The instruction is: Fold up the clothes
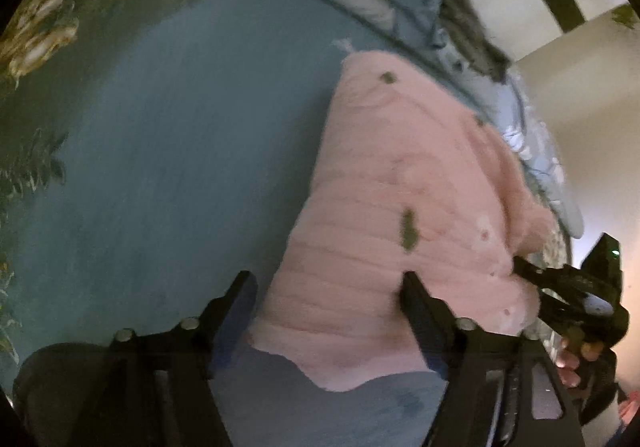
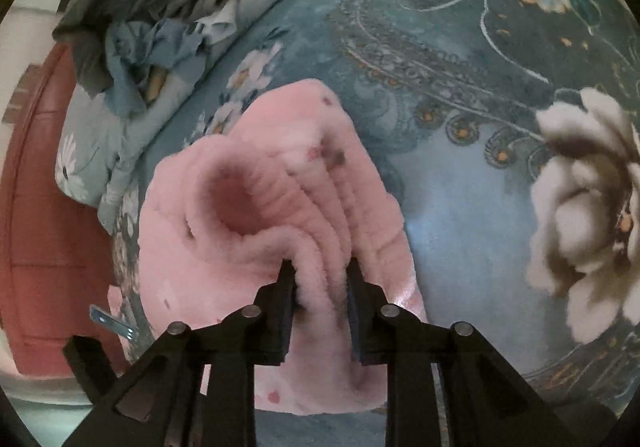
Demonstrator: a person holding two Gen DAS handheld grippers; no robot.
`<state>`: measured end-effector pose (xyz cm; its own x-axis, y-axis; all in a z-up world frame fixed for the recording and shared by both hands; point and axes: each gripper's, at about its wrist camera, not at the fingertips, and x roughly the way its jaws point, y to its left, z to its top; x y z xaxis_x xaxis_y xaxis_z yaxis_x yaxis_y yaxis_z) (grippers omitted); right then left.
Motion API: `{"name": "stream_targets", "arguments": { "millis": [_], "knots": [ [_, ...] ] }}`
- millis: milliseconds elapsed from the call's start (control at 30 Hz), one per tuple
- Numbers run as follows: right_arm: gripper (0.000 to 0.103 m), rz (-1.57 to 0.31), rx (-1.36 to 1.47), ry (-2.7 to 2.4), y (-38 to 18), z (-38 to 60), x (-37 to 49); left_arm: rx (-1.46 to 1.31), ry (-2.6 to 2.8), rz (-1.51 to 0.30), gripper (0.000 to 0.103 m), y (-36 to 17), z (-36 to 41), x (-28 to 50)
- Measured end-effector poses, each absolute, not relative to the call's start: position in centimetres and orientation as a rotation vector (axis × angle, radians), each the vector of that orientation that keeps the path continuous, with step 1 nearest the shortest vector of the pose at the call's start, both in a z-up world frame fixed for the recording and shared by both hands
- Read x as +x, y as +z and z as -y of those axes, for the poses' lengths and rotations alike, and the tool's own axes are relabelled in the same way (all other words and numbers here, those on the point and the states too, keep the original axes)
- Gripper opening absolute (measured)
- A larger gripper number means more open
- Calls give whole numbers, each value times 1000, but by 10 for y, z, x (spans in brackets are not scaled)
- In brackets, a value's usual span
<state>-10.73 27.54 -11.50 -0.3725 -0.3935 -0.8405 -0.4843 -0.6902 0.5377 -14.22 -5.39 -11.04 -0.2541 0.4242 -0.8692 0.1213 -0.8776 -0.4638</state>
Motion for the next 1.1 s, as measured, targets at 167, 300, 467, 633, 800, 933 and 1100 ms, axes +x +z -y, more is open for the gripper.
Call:
{"name": "stream_targets", "arguments": {
  "millis": [167,300,467,633,800,933,1100],
  "knots": [
    [30,-1071,-1748,2349,-88,-270,-111,-1706,2253,794,78,-97,70,-136],
    [44,-836,-1692,2456,-52,-273,-103,-1607,2331,780,78,-64,78,-127],
    [46,-648,-1645,2587,-21,-251,-113,-1460,2388,634,78,-24,54,-141],
    [46,-548,-1767,2729,-24,-199,-142,-1462,2311,450,78,-28,7,-153],
    [46,-436,-1791,2703,-39,-207,-157,-1554,2277,426,78,-51,14,-148],
    [46,-528,-1814,2626,-54,-237,-168,-1626,2248,426,78,-70,19,-143],
    [46,-618,-1830,2579,-75,-244,-177,-1671,2239,428,78,-89,19,-137]
  ]
}}
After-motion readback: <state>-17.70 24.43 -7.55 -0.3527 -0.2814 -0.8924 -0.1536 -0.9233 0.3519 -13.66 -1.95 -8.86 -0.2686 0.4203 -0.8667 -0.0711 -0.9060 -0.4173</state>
